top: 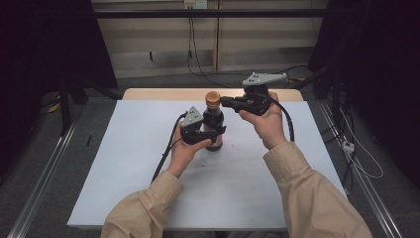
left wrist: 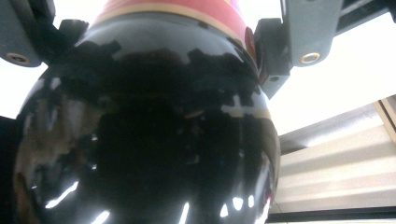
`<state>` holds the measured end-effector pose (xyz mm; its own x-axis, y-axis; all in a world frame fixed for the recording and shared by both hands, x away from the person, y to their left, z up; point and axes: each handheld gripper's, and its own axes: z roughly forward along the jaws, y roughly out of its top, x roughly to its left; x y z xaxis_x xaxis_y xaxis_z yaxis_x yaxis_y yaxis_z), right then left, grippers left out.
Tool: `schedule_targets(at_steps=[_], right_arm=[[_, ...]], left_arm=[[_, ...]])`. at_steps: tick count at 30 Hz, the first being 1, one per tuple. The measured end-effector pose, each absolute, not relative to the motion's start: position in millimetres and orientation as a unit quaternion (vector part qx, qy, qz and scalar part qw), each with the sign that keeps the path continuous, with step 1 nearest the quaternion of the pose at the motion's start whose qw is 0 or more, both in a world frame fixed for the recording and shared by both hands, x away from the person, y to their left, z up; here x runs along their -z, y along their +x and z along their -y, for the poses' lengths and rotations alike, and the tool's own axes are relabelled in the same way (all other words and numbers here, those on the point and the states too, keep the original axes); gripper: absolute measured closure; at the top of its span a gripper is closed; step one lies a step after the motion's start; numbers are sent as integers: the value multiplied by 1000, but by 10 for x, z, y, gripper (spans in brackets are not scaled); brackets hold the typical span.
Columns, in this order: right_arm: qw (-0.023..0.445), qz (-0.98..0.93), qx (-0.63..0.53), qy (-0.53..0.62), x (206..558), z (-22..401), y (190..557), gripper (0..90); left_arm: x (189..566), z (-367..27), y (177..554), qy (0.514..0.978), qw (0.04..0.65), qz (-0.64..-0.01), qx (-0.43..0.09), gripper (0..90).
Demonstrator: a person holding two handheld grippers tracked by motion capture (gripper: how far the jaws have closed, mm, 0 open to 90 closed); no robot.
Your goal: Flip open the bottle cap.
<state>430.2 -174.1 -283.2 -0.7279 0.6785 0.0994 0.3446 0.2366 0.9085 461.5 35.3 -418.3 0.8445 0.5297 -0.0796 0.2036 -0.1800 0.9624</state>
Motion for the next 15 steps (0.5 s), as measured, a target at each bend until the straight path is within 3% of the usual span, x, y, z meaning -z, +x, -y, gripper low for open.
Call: schedule_targets(at_steps=[15], right_arm=[[162,-769,-522,332,2834,1724,4316,900]], left_arm=[[4188,-359,4625,756,593,-242,-134,314]])
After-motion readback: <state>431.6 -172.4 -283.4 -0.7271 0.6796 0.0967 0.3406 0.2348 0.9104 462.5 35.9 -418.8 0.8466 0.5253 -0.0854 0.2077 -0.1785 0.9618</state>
